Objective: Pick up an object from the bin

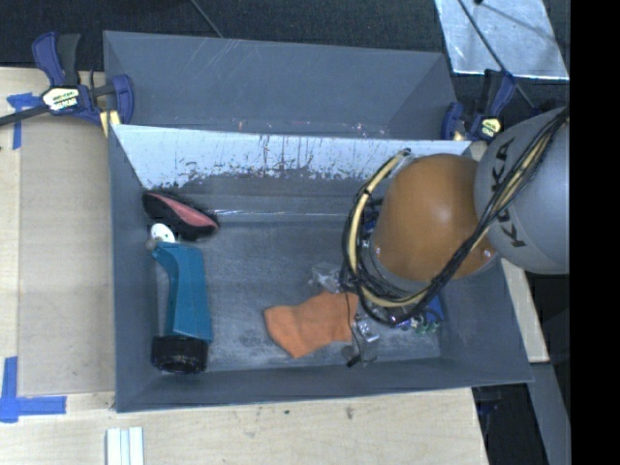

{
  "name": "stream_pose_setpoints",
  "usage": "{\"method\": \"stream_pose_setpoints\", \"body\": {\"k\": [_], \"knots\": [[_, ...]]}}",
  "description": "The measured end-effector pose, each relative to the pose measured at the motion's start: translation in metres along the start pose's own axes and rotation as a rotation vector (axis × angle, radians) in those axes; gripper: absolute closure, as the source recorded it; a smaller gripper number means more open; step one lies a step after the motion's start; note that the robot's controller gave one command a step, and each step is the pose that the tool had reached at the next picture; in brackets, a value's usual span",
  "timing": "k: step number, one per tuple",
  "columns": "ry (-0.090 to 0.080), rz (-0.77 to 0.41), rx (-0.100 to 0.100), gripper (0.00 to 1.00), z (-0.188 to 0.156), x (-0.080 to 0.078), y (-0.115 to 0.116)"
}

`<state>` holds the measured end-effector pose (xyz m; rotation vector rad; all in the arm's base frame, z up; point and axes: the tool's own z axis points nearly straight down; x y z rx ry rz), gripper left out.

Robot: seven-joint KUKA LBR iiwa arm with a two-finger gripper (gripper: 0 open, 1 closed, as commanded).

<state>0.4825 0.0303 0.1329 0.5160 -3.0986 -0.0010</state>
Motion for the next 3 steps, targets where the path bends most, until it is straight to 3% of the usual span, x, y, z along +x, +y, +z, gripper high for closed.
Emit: {"method": "stream_pose_setpoints", "body": {"k": [1, 2, 3], "knots": [[-0.005, 0.11, 0.001, 0.0, -0.004, -0.004, 0.009], [-0.004, -0.124, 0.002, 0.0, 0.053, -0.003, 0.001], [-0.005, 0.003, 0.001, 1.0, 0.062, -0.015, -0.001]]}}
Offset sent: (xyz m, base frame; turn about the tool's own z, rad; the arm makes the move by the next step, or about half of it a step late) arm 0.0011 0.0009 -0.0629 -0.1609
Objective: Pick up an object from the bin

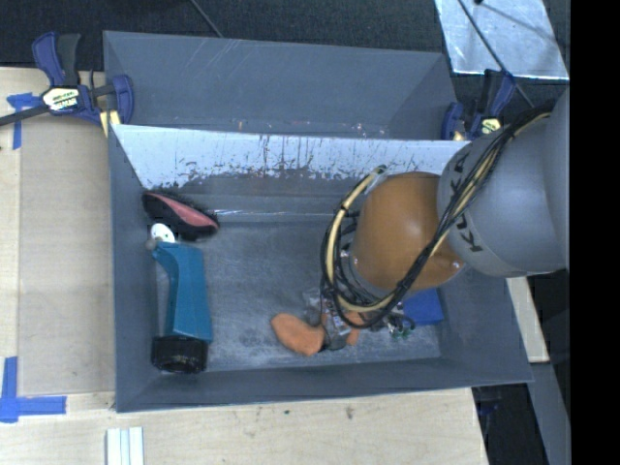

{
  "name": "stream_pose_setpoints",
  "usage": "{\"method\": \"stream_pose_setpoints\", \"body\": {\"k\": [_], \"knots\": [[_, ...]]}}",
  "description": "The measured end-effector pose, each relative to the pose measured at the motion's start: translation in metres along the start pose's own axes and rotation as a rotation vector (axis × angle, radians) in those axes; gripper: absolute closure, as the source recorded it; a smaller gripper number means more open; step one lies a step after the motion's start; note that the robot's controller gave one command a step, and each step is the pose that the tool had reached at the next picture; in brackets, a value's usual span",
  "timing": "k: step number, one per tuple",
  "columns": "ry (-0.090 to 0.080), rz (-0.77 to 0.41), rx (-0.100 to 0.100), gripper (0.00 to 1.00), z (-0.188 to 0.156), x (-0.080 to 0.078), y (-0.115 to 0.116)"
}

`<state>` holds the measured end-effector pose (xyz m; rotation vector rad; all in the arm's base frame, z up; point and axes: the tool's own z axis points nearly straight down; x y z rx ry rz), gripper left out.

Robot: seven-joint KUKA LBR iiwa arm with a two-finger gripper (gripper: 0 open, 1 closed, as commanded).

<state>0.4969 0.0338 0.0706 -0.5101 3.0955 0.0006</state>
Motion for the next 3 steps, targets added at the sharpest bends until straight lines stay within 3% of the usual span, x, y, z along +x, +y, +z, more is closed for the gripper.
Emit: {"method": "stream_pose_setpoints", "body": {"k": [2, 3], "knots": [[0.002, 0.0, -0.001, 1.0, -0.003, 0.001, 0.0], [0.01, -0.001, -0.002, 1.0, -0.018, 0.003, 0.001]]}}
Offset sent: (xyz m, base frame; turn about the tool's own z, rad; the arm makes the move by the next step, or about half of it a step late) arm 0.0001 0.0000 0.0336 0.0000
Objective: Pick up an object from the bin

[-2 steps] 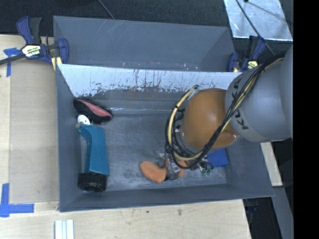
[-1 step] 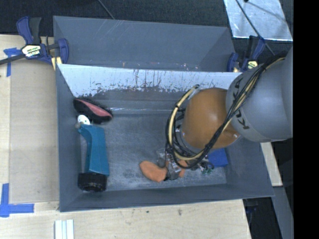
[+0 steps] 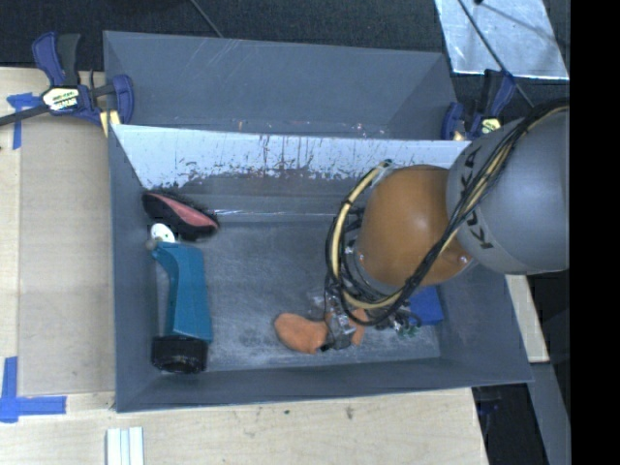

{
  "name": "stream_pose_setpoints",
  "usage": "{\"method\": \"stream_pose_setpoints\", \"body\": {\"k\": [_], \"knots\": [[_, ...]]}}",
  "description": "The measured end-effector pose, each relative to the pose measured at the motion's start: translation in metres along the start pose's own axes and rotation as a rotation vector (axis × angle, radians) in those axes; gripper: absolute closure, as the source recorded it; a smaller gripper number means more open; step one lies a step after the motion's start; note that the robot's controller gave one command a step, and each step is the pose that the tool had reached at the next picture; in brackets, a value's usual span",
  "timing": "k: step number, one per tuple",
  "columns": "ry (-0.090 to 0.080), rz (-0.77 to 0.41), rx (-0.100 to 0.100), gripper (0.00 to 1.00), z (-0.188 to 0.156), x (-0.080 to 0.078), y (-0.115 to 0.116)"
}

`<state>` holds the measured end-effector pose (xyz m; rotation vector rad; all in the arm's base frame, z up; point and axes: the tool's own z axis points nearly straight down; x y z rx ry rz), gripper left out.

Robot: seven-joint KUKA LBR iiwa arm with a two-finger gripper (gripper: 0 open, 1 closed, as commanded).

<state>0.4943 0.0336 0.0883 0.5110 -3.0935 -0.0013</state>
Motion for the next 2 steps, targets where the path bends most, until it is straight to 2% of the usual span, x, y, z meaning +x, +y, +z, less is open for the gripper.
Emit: {"method": "stream_pose_setpoints", "body": {"k": [2], "knots": [[-0.012, 0.001, 0.003, 1.0, -0.031, -0.003, -0.001]]}}
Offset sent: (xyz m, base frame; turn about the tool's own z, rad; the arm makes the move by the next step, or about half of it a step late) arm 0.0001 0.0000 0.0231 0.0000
